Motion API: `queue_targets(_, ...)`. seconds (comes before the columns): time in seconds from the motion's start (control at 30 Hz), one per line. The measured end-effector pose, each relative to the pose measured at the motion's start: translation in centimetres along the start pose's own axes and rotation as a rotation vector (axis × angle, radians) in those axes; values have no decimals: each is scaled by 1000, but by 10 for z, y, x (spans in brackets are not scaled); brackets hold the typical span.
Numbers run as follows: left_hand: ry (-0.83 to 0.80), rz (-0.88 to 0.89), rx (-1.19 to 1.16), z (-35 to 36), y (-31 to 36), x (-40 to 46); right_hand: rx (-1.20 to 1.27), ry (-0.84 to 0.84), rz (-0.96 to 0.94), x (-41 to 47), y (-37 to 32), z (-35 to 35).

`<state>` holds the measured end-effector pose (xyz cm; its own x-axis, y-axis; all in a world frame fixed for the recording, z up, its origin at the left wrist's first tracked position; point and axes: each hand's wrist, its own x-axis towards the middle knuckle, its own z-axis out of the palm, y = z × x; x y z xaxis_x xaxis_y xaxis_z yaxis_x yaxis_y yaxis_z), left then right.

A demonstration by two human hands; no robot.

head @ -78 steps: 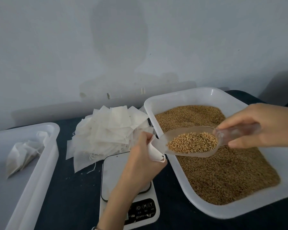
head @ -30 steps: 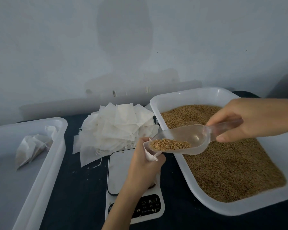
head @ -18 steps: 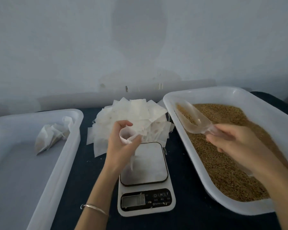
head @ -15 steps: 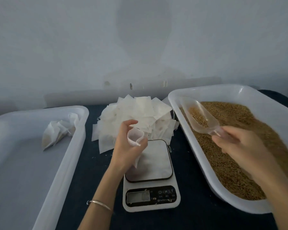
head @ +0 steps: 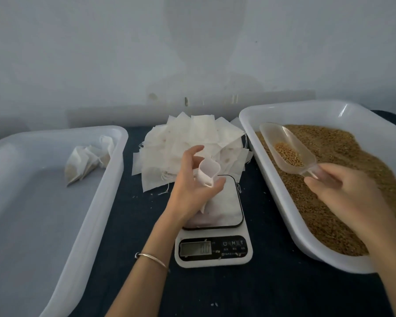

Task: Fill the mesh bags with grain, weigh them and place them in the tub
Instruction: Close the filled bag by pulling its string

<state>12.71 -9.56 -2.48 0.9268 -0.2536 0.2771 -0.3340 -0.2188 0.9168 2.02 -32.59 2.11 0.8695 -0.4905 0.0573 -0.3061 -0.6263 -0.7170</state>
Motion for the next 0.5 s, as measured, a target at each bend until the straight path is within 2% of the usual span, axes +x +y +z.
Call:
queue_targets(0.13,-55,38,-35,-10,2,-3,16,-9,-5,0,2,1)
queue_targets(0.2,-36,51,-129,-13,8,-4,22,-11,-9,1,3,2)
queue_targets(0.3,199,75,-332,-19,15,-1,38,-5,-18,3,5,2)
queue_targets(0.4,446,59,-429,-28,20,0,37,-13,-37,4,7,2)
queue_targets(0.5,571,46,-458,-36,18,-2,38,-12,-48,3,7,2)
